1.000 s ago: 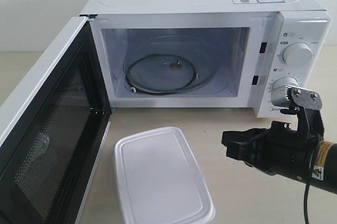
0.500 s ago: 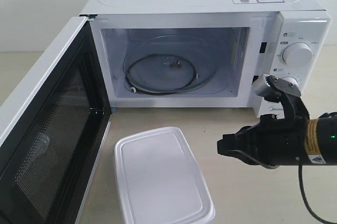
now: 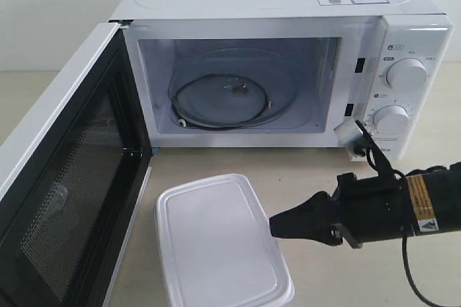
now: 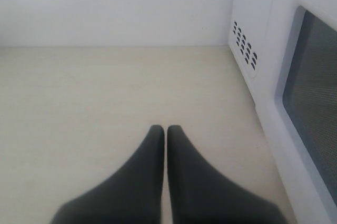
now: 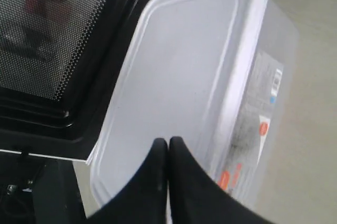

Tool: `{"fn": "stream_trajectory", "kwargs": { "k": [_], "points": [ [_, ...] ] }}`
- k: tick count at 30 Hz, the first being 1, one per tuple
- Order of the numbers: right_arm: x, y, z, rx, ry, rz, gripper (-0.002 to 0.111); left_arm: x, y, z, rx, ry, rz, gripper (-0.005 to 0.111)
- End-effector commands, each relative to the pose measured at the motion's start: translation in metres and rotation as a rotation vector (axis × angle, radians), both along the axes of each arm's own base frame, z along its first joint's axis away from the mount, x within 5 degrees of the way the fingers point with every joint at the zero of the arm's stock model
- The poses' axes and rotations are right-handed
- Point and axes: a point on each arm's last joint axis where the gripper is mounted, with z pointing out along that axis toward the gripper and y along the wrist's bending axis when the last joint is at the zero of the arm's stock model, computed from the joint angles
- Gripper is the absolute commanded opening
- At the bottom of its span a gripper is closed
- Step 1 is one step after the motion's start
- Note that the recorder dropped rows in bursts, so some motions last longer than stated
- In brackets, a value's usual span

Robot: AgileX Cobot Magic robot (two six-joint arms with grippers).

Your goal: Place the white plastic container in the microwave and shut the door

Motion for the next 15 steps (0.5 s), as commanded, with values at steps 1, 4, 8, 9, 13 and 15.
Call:
{"fn": "stream_trajectory", "kwargs": {
  "k": [1,4,8,9,13,15],
  "points": [
    [0.018,-0.003,0.012,0.001,-0.006,0.03,0.0,0.0,0.0,-0.001,0.002,0.001,0.001,0.004],
    [0.037,-0.027,0.023,-0.006,0.099,0.005,0.0,0.0,0.0,-0.001,0.002,0.001,0.001,0.004],
    [0.042,-0.031,0.029,0.019,0.171,-0.001,0.0,0.0,0.0,-0.001,0.002,0.001,0.001,0.004],
    [0.04,-0.028,0.029,0.02,0.185,0.005,0.0,0.0,0.0,-0.001,0.002,0.001,0.001,0.004],
    [0.037,-0.017,0.028,0.01,0.152,0.06,0.0,0.0,0.0,-0.001,0.002,0.001,0.001,0.004],
    [0.035,-0.011,0.028,-0.003,0.111,0.099,0.001,0.0,0.0,-0.001,0.002,0.001,0.001,0.004]
  ]
}}
